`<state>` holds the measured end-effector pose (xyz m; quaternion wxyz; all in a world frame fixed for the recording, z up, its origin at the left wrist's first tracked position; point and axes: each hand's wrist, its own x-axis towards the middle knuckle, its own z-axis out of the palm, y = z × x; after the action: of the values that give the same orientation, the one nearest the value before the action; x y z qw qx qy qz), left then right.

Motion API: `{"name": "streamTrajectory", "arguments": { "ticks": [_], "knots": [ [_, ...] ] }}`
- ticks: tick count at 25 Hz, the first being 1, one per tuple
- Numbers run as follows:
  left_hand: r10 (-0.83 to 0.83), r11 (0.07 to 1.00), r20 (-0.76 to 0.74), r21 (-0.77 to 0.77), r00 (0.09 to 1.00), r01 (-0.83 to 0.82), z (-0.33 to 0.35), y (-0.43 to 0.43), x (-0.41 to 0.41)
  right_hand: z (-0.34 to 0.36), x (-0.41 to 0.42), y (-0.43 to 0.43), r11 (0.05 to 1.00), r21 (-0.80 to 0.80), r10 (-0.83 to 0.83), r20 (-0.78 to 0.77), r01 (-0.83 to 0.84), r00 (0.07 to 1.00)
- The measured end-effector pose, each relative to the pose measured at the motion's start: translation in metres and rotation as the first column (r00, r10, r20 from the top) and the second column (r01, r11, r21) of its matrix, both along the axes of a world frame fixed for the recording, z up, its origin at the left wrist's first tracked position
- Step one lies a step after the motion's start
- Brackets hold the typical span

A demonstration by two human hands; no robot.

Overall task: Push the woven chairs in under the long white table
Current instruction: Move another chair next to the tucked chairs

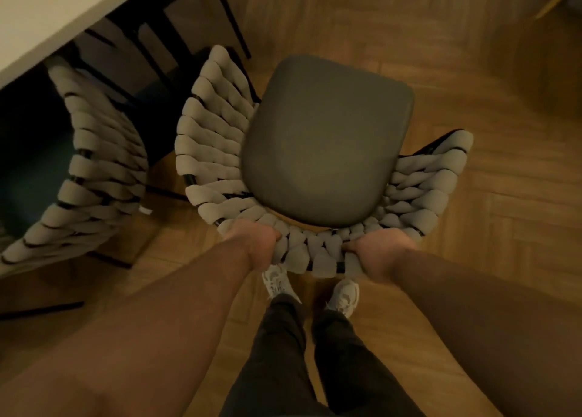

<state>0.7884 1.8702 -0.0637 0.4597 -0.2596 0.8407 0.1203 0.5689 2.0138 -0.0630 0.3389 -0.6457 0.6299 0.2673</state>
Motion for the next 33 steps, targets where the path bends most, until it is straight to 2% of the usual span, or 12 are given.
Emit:
{"name": "streamTrajectory", "arguments": {
  "ticks": [5,9,12,15,17,19,23,26,33],
  "knots": [
    [0.093,0.99,-0.025,0.111,0.995,-0.09,0.003,-0.021,-0.008,0.001,-0.034,-0.023,0.994,0.026,0.104,-0.05,-0.103,0.993],
    [-0.061,0.997,0.166,-0.03,0.984,0.067,0.002,-0.088,0.021,0.0,-0.033,-0.034,0.991,0.093,0.105,-0.071,-0.098,0.992],
    [-0.048,0.996,0.209,-0.063,0.977,0.063,-0.005,-0.101,0.031,0.002,-0.011,-0.043,0.977,0.21,-0.02,-0.066,0.033,0.998],
    [-0.081,0.994,0.134,-0.058,0.988,0.089,0.001,-0.097,0.027,0.002,0.026,-0.042,0.985,0.129,-0.123,0.043,0.117,0.991],
    [-0.117,0.987,0.096,-0.101,0.988,0.127,0.007,-0.094,0.03,0.002,0.045,-0.038,0.991,0.047,-0.126,0.047,0.123,0.991],
    [-0.119,0.984,0.071,-0.127,0.99,0.127,0.014,-0.088,0.032,0.005,0.05,-0.038,0.987,0.039,-0.157,0.037,0.155,0.987],
    [-0.028,0.993,0.019,-0.113,0.999,0.031,0.015,-0.076,0.033,0.007,0.031,-0.047,0.998,0.037,-0.057,-0.005,0.057,0.998],
    [0.104,0.992,0.013,-0.074,0.994,-0.103,0.013,-0.07,0.028,0.003,0.009,-0.06,0.999,0.003,0.039,-0.042,-0.039,0.998],
    [0.343,0.936,-0.036,-0.07,0.939,-0.345,-0.01,-0.041,0.008,0.006,-0.051,-0.104,0.96,0.0,0.279,-0.042,-0.279,0.959]
  ]
}}
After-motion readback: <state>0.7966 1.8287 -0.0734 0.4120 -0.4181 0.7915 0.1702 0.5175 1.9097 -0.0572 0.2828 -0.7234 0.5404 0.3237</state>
